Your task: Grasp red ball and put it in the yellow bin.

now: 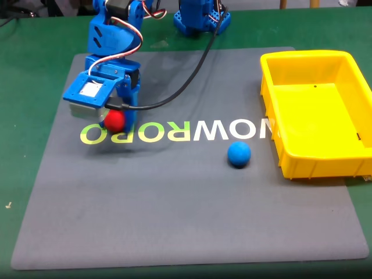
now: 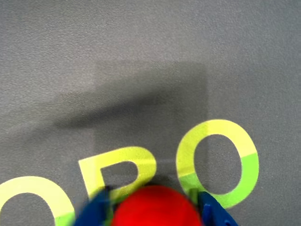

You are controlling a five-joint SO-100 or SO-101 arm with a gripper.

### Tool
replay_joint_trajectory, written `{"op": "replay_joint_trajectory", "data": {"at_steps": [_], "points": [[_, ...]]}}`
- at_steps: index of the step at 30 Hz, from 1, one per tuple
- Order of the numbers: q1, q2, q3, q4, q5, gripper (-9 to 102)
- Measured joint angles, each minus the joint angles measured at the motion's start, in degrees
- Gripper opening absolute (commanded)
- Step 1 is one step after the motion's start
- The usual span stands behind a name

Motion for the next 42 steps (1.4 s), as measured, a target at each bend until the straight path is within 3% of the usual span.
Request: {"op": "replay_joint_trajectory", "data": {"at_steps": [14,22,29,42], "points": [[0.00,0.35,-0.53,0.53,0.00,0],[-2.81,10.02,-0.62,0.53,0.00,0],[-12.83,20.21,-0.62,0.70,3.78,0],[-39.73,28.56,0.53,1.41,10.20,0]]}}
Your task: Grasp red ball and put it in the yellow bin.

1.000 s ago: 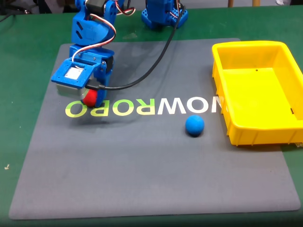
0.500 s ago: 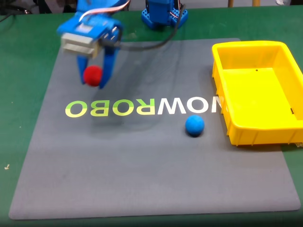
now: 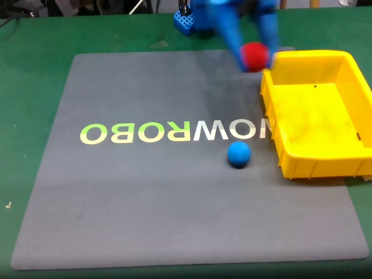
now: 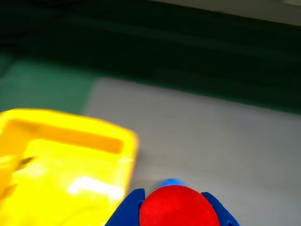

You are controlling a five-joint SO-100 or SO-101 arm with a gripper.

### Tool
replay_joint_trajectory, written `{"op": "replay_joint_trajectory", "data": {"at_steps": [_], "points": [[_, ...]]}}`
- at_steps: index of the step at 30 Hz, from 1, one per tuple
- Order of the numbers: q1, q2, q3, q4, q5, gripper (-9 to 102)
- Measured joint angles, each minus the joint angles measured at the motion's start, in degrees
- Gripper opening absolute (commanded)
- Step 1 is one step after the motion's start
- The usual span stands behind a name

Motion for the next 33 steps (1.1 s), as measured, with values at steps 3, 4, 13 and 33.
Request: {"op": "replay_joint_trajectory", "data": {"at_steps": [3,4,13,33], "points": [[-4.66,0.00,0.00,0.35,1.41,0],[-5.98,0.00,0.00,0.53,1.76,0],[-12.57,0.00,0.00,1.49,4.39,0],[-13.54,0.00,0.00,2.72,5.36,32]]}}
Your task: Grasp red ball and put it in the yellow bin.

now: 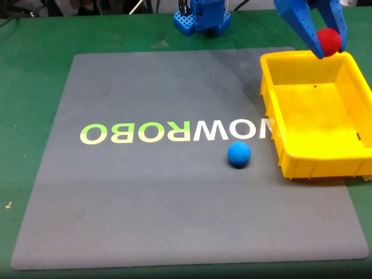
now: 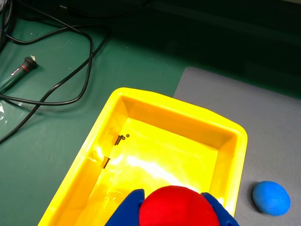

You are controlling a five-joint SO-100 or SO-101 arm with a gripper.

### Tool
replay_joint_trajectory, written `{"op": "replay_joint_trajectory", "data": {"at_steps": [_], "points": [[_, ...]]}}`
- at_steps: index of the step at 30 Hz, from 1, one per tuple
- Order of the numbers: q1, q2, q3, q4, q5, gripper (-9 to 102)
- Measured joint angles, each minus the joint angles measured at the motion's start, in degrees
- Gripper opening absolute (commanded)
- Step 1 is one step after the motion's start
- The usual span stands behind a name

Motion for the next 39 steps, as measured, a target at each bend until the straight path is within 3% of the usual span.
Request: {"op": "replay_joint_trajectory", "data": {"at_steps": [5,19,24,30,39], "points": [[0.00,0.00,0.00,0.00,0.35,38],[1.14,0.00,0.62,0.62,0.35,37],[2.64,2.81,5.36,2.02,-0.79,21],[7.38,17.67,20.30,3.60,-2.55,1],[17.75,53.17,55.46,10.81,-5.01,0]]}}
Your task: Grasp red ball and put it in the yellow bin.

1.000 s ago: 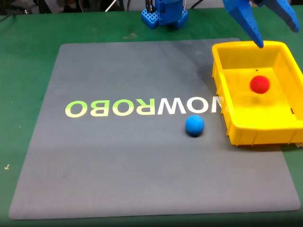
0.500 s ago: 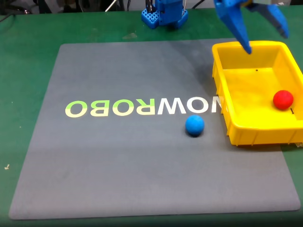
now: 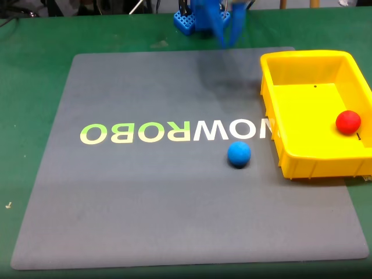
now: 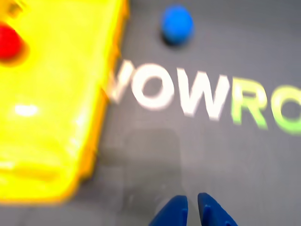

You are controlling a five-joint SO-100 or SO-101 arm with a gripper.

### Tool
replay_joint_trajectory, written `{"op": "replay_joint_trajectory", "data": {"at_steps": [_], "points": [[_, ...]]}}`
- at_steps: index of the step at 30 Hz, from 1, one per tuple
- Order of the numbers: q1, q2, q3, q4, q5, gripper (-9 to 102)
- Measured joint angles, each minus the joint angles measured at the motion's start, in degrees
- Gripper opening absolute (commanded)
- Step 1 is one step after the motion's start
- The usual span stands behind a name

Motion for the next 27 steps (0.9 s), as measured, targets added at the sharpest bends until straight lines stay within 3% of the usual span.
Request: {"op": "replay_joint_trajectory", "data": {"at_steps": [11,27], "points": [[11.25,34.63,28.48,11.87,-3.52,0],[13.54,45.09,39.20,23.20,-2.90,0]]}}
